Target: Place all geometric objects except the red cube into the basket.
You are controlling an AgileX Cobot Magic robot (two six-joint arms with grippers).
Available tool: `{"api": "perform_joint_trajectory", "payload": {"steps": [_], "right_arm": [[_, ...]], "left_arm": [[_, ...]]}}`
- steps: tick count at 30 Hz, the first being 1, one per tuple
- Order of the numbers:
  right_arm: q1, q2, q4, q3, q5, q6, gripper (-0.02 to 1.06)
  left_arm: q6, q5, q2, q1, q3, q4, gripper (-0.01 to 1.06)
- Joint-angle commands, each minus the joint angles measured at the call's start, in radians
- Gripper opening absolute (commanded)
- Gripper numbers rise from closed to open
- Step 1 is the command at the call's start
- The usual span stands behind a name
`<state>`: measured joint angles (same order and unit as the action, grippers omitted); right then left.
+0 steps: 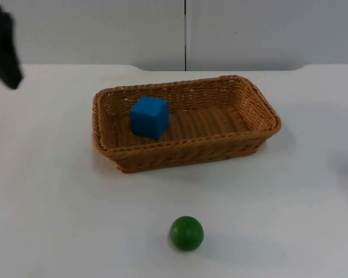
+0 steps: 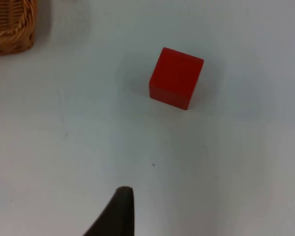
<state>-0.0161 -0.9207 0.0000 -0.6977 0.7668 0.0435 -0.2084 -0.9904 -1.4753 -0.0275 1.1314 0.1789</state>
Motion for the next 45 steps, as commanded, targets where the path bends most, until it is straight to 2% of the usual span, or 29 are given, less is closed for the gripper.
{"api": "perform_joint_trajectory", "payload": {"steps": [1,4,7,13,15,18,24,29,33,34,38,40,41,43,45], "right_arm": [[0.006,0.001,0.0,-0.004,0.0,0.002,1.05],[0.006,0.001,0.005,-0.004,0.007,-0.002,1.05],[0.006,0.001,0.005,-0.004,0.008,-0.002,1.05],[0.006,0.001,0.019,-0.004,0.017,-0.002,1.05],[0.006,0.001,0.029,-0.004,0.017,-0.002,1.05],[0.004,0.001,0.029,-0.004,0.023,0.0,1.05],[0.002,0.001,0.061,-0.004,0.054,0.024,1.05],[-0.088,0.001,0.105,-0.004,0.059,0.092,1.05],[-0.32,-0.021,0.107,-0.004,0.073,0.1,1.05],[-0.32,-0.021,0.107,-0.004,0.073,0.1,1.05],[-0.575,-0.131,0.105,-0.004,-0.007,0.042,1.05],[-0.688,-0.23,0.062,-0.004,-0.087,-0.008,1.05],[-0.688,-0.23,0.062,-0.004,-0.087,-0.008,1.05],[-0.788,-0.34,-0.019,-0.017,-0.157,-0.08,1.05],[-0.843,-0.471,-0.079,-0.065,-0.19,-0.132,1.05]], "left_arm": [[0.005,0.032,0.1,0.055,-0.092,0.019,1.05],[0.015,0.057,0.244,0.126,-0.202,0.019,1.05],[0.015,0.055,0.315,0.151,-0.245,0.019,1.05],[0.026,0.062,0.527,0.156,-0.391,0.031,1.05],[0.02,0.093,0.592,0.156,-0.441,0.059,1.05],[0.0,0.112,0.651,0.143,-0.47,0.072,1.05],[0.006,0.093,0.726,0.047,-0.478,0.034,1.05],[0.057,0.113,0.726,0.035,-0.478,0.001,1.05],[0.057,0.117,0.726,0.035,-0.478,0.001,1.05],[0.057,0.117,0.726,0.035,-0.478,0.001,1.05],[0.057,0.116,0.726,0.035,-0.478,-0.003,1.05],[0.057,0.116,0.726,0.035,-0.478,-0.003,1.05],[0.057,0.116,0.726,0.035,-0.478,-0.003,1.05],[0.057,0.116,0.726,0.035,-0.478,-0.005,1.05],[0.057,0.114,0.726,0.035,-0.478,-0.009,1.05]]}}
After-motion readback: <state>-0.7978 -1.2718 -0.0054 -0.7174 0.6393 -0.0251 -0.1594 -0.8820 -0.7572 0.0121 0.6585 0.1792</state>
